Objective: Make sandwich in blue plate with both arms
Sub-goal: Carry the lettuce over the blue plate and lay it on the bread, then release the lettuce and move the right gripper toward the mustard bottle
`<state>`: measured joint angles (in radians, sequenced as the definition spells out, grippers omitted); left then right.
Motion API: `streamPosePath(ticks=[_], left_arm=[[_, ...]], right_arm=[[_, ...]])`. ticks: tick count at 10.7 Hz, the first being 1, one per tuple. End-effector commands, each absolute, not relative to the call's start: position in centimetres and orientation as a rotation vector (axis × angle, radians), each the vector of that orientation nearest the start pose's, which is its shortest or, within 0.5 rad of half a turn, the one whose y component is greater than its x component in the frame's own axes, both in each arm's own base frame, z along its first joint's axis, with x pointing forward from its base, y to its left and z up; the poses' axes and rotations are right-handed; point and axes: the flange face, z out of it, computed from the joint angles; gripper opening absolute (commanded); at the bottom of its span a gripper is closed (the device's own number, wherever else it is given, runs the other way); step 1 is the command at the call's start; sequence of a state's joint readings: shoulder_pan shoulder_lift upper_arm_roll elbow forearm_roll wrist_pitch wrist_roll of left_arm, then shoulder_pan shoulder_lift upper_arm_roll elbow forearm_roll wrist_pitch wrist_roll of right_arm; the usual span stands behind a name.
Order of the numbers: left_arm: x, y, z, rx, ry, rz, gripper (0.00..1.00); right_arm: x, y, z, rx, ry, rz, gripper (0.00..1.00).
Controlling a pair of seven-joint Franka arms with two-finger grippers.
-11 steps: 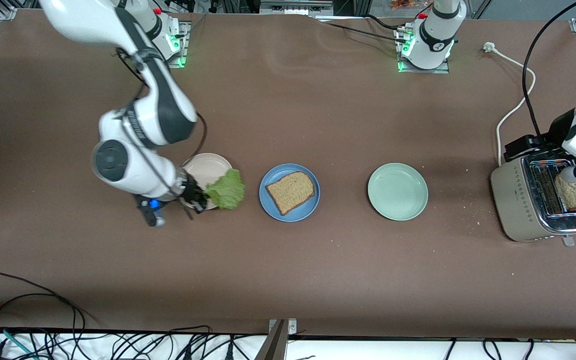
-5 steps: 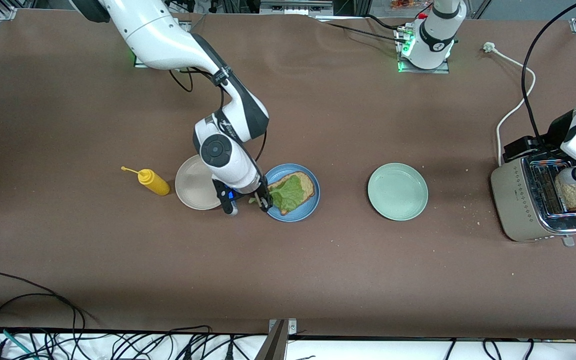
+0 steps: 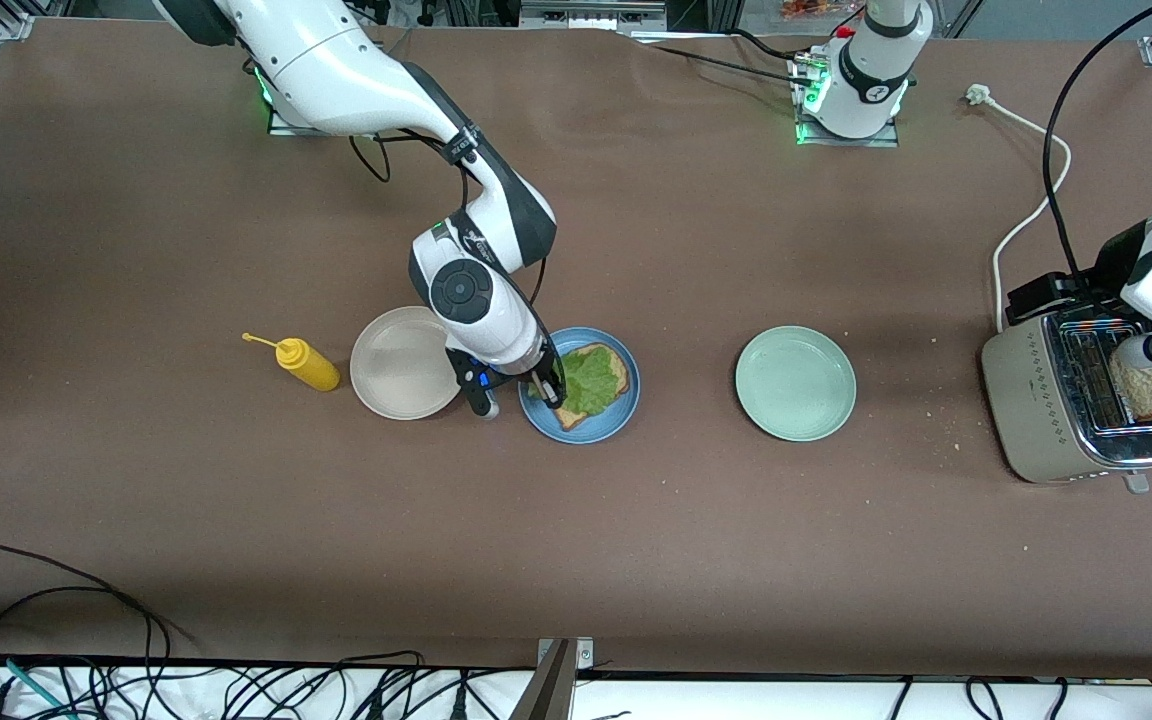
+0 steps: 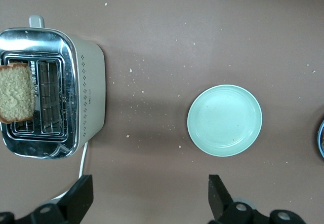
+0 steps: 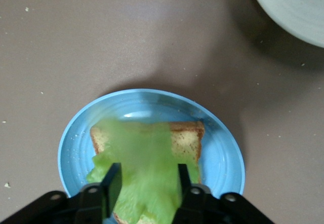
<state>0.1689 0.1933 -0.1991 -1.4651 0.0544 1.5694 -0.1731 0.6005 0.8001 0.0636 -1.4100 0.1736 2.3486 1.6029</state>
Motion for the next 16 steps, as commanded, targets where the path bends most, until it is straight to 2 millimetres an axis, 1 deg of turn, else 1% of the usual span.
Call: streamPosePath(ticks=[1, 2, 3, 4, 5, 6, 7, 8, 9, 10, 11, 12, 13, 14, 15, 16], left_arm=[[60.9, 0.1, 56.5, -3.126, -0.183, 0.124, 1.0], [60.9, 0.5, 56.6, -3.127, -0.152, 0.121, 1.0], [60.9, 1.3, 56.5, -3.129, -0.133, 0.124, 1.0], [61.1, 2.7, 56.2, -3.13, -0.133, 0.127, 1.0], [61.2, 4.1, 55.8, -3.11, -0.108, 0.135, 1.0], [61.4, 5.6, 55.1, -3.071, -0.07, 0.153, 1.0], [61.4, 7.5, 54.5, -3.052, -0.046, 0.173, 1.0], [61.4, 9.4, 54.3, -3.055, -0.031, 0.173, 1.0], [61.5, 11.2, 54.1, -3.059, -0.032, 0.16, 1.0], [61.5, 12.7, 53.7, -3.062, -0.029, 0.165, 1.0], [61.5, 13.5, 53.6, -3.067, -0.02, 0.159, 1.0], [61.6, 13.2, 53.7, -3.069, -0.02, 0.155, 1.0], [61.6, 12.7, 53.8, -3.071, -0.021, 0.153, 1.0], [61.7, 12.1, 53.9, -3.073, -0.007, 0.147, 1.0], [61.9, 10.1, 54.0, -3.093, 0.023, 0.14, 1.0], [62.0, 8.8, 54.1, -3.116, -0.03, 0.136, 1.0]], right_arm=[[60.4, 43.9, 26.6, -2.533, 1.507, 0.092, 1.0], [61.2, 43.2, 28.1, -2.542, 1.492, 0.027, 1.0], [61.4, 42.7, 29.2, -2.584, 1.45, -0.054, 1.0], [62.3, 41.2, 30.3, -2.635, 1.426, -0.143, 1.0], [63.0, 39.5, 31.6, -2.727, 1.342, -0.199, 1.0], [63.6, 37.5, 32.6, -2.836, 1.222, -0.215, 1.0], [64.2, 35.2, 33.5, -2.954, 1.087, -0.205, 1.0], [64.7, 32.6, 34.6, -3.063, 0.964, -0.179, 1.0], [64.8, 30.0, 35.8, -3.173, 0.821, -0.114, 1.0], [64.8, 27.7, 37.2, -3.253, 0.677, -0.051, 1.0], [64.5, 25.4, 39.2, -3.307, 0.556, 0.02, 1.0], [63.8, 23.2, 41.1, -3.336, 0.484, 0.094, 1.0], [62.4, 21.1, 42.6, -3.338, 0.43, 0.148, 1.0], [60.8, 19.3, 43.4, -3.321, 0.426, 0.179, 1.0], [58.9, 18.0, 44.1, -3.303, 0.427, 0.214, 1.0], [57.2, 16.4, 44.6, -3.289, 0.364, 0.249, 1.0]])
